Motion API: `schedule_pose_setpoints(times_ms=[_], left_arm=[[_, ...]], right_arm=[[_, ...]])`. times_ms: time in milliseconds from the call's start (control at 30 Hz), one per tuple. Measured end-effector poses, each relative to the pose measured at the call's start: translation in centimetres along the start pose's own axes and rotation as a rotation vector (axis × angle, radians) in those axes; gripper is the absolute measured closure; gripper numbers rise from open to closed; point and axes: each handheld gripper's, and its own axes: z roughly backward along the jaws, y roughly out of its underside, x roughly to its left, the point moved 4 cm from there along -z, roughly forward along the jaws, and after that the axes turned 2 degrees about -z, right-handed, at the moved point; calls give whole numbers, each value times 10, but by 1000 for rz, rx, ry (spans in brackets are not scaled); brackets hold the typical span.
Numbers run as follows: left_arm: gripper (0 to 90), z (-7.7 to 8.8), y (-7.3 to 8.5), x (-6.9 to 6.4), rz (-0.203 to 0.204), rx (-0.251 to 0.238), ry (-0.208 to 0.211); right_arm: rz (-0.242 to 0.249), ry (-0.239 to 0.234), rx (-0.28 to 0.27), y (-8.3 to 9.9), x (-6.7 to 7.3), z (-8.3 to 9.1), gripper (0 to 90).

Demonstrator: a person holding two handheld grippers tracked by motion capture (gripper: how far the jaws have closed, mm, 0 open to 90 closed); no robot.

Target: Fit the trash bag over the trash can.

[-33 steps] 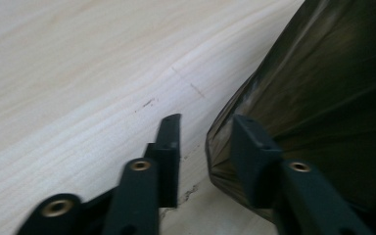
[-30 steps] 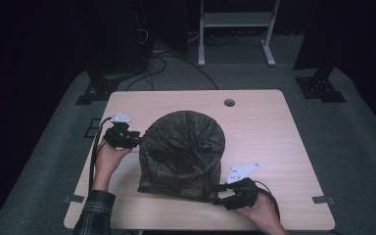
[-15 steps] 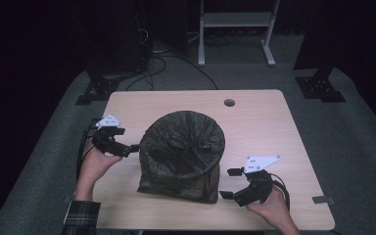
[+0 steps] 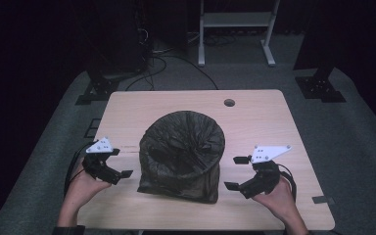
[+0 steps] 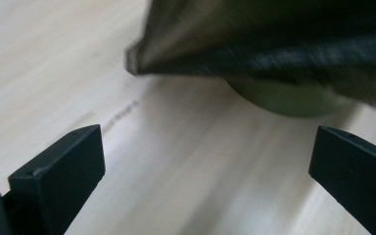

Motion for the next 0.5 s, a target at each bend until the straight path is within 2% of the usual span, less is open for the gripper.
schedule_pose_setpoints(times_ms=[167, 300, 500], left_arm=[[0, -9, 13, -19, -25, 19, 25], [0, -17, 22, -29, -35, 32, 28], [0, -34, 33, -42, -56, 66, 60]], right_arm=[[25, 10, -33, -16, -2, 9, 63], [45, 12, -49, -30, -1, 14, 63], [64, 2, -65, -50, 1, 19, 63]])
